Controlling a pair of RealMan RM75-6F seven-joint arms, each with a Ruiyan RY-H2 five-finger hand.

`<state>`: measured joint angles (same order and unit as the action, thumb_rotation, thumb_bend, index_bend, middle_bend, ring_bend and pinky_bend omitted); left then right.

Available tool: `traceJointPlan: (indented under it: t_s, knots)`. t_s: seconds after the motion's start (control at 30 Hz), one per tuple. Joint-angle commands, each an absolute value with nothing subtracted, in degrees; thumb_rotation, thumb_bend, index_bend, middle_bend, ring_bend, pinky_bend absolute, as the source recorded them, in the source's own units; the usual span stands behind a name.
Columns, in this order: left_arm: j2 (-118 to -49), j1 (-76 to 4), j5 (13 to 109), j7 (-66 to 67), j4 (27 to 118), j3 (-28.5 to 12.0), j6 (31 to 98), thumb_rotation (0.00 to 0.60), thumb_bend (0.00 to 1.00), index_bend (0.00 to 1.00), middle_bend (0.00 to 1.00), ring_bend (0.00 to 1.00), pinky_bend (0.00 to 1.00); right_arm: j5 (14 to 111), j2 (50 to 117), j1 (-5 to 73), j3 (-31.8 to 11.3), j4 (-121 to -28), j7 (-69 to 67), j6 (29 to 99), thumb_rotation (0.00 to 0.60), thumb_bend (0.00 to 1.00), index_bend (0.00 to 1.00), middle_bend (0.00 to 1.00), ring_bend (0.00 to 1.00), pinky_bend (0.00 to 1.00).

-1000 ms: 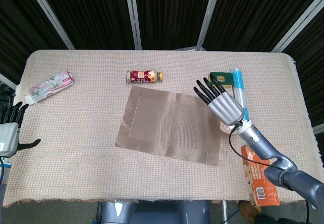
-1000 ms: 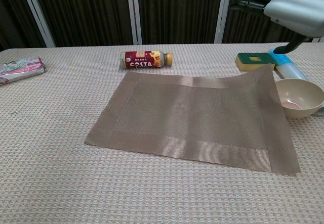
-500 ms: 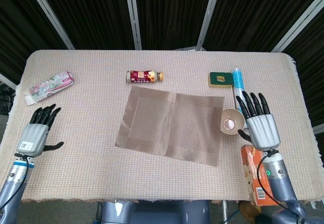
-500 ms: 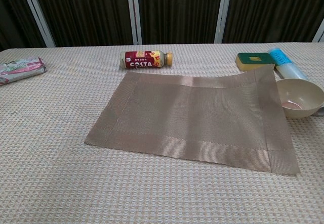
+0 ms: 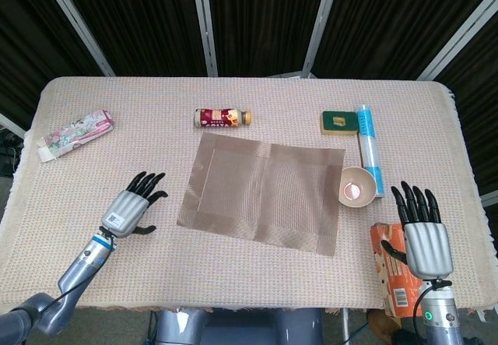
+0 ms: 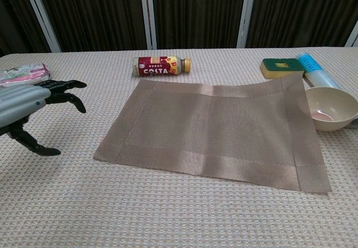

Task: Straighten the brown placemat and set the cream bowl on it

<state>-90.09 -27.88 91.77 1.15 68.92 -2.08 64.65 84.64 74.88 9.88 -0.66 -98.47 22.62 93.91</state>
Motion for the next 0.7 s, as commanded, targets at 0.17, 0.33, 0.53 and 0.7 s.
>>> traceJointPlan:
  t_s: [0.17, 0.33, 0.53, 0.7]
  knots:
    - [-96.32, -30.38, 94.29, -2.13, 60.84, -1.05, 65.26, 0.6, 0.15, 0.3, 0.0, 0.0, 0.0, 86.57, 76.99, 8.4, -0.76, -93.74, 21.78, 95.1, 0.6, 0.0, 0.0, 0.0, 0.0, 0.0]
    - [-97.96, -31.93, 94.0, -1.16, 59.73, -1.42, 64.08, 0.6, 0.16, 0.31, 0.0, 0.0, 0.0, 86.5, 76.56, 8.14, -1.25, -93.49, 19.9, 94.24, 0.6, 0.0, 0.0, 0.0, 0.0, 0.0]
    - [-100.13, -33.48, 92.66, -0.14, 58.76, -2.08, 61.77, 0.6, 0.16, 0.31, 0.0, 0.0, 0.0, 87.15, 75.76, 7.94, -1.39, -93.89, 18.33, 93.59, 0.6, 0.0, 0.0, 0.0, 0.0, 0.0]
    - [-100.82, -34.15, 91.88, 0.87, 58.62, -2.37, 61.05, 0.6, 0.16, 0.31, 0.0, 0.0, 0.0, 87.68, 75.24, 7.6, -1.76, -94.39, 17.64, 93.76, 0.6, 0.0, 0.0, 0.0, 0.0, 0.0]
